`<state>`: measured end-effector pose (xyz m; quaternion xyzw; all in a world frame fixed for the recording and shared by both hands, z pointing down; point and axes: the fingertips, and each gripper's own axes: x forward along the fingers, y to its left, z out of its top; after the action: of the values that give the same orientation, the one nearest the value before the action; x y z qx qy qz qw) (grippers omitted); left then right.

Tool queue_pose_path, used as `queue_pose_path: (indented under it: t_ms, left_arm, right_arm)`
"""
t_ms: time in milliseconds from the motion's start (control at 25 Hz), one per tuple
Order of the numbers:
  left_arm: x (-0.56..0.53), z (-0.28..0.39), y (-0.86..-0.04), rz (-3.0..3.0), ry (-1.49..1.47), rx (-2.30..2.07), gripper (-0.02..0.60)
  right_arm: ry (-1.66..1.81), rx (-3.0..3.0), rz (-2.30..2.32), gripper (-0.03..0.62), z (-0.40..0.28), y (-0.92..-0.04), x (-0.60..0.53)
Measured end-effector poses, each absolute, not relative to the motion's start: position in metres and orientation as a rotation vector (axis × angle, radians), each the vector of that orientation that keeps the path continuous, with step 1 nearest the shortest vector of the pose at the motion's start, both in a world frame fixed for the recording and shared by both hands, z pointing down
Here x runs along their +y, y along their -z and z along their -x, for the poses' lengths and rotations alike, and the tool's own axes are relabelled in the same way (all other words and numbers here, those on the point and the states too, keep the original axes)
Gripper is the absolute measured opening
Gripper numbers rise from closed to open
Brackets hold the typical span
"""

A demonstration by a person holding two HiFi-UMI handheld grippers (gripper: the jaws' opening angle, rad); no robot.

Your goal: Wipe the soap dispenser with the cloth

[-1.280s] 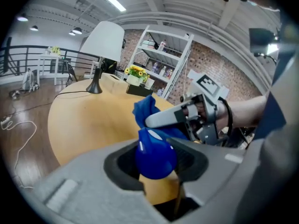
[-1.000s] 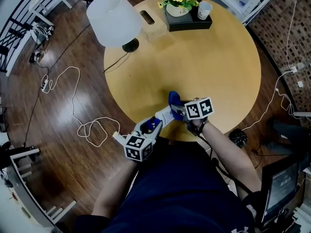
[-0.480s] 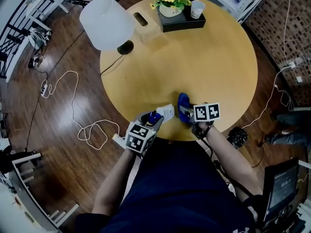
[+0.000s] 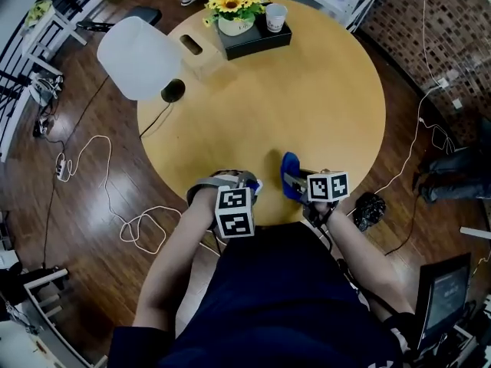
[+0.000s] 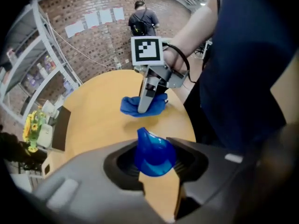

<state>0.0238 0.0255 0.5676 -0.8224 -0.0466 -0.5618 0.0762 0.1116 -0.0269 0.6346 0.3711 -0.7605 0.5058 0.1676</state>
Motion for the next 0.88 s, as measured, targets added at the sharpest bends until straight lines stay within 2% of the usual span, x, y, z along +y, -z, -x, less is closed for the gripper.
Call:
queue_pose_path:
  t_ms: [40, 160, 240, 360, 520, 880]
  left_arm:
    - [0.023, -0.025, -0.567, 2.454, 1.679, -0.112, 0.151]
    - [0.008, -0.024, -0.561, 2.473, 1.638, 0.092, 0.249]
    - [0.004, -0.017, -0.557, 2.56, 1.617, 0.302, 0.265]
    - [0.008, 0.0, -0.558, 2.847, 1.542, 0.771, 0.255]
    - [0.016, 0.019, -0.553, 3.082, 1.263, 1.351, 0.198]
    - [0.005, -0.002, -0.558, 3.139, 1.071, 1.634, 0.152]
  right_arm:
    - [-1.434, -2.171, -1.051, 0.103, -0.112, -0.635, -0.024]
    - [-1.442, -2.182, -1.046, 0.103, -0.111, -0.635, -0.018]
    - [-1.453, -2.183, -1.049, 0.104, -0.111, -0.637, -0.017]
    - [-1.463, -2.175, -1.059, 0.104, -0.111, -0.639, -0.016]
    - [-1.458, -2.173, -1.067, 0.104, -0.108, -0.638, -0.022]
    - [-1.419, -2.186, -1.025, 0.104, -0.092, -0.635, -0.028]
